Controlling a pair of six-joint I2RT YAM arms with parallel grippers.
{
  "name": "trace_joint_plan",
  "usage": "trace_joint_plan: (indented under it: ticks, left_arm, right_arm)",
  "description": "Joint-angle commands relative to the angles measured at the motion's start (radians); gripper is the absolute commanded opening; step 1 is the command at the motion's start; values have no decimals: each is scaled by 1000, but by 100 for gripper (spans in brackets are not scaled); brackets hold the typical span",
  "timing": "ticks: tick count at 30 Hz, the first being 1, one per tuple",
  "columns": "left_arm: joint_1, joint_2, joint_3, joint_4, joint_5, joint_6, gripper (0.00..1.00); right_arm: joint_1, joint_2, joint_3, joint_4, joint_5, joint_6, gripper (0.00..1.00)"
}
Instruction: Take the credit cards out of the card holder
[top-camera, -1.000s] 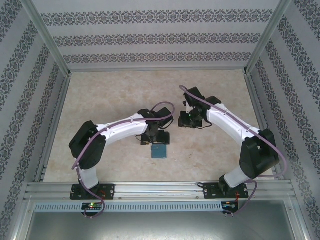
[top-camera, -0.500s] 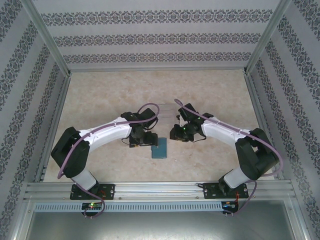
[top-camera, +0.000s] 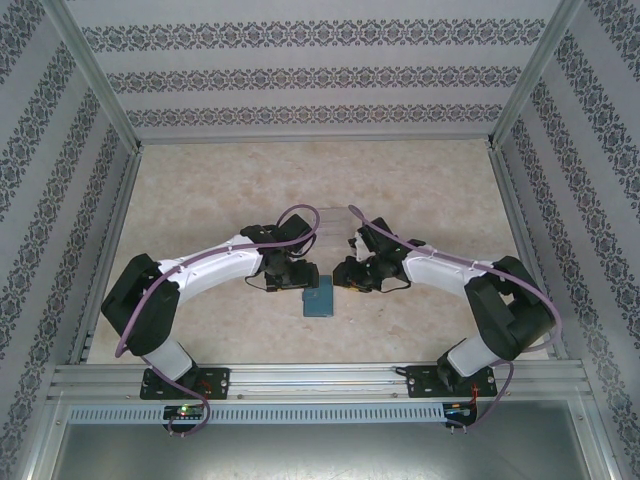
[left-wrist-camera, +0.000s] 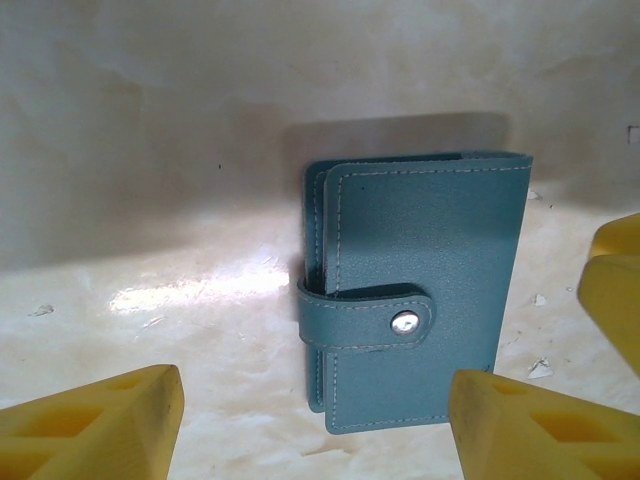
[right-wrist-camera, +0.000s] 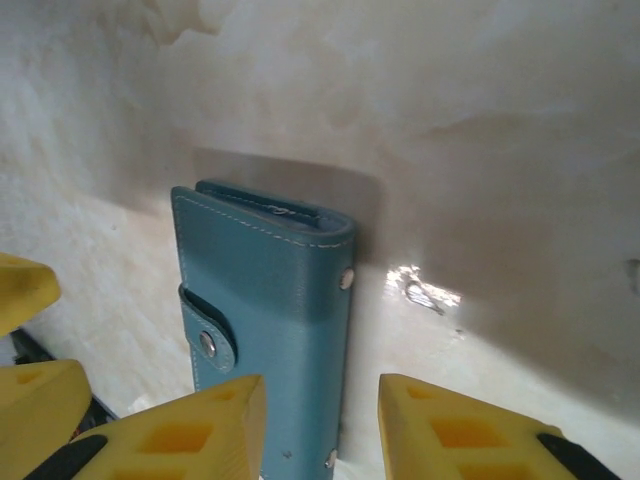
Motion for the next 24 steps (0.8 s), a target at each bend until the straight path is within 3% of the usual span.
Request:
trace_joint_plan:
  ticks: [1, 12, 24]
  left_arm:
    - [10, 16, -12, 30, 12, -9, 69]
    - [10, 18, -24, 43, 40, -13, 65]
    - [9, 23, -31, 67, 80, -15, 59]
  right_arm:
    - [12, 33, -26, 91, -73, 25, 37]
    - [22, 116, -26, 152, -102, 32, 38]
    - [26, 158, -38, 185, -108, 39, 31]
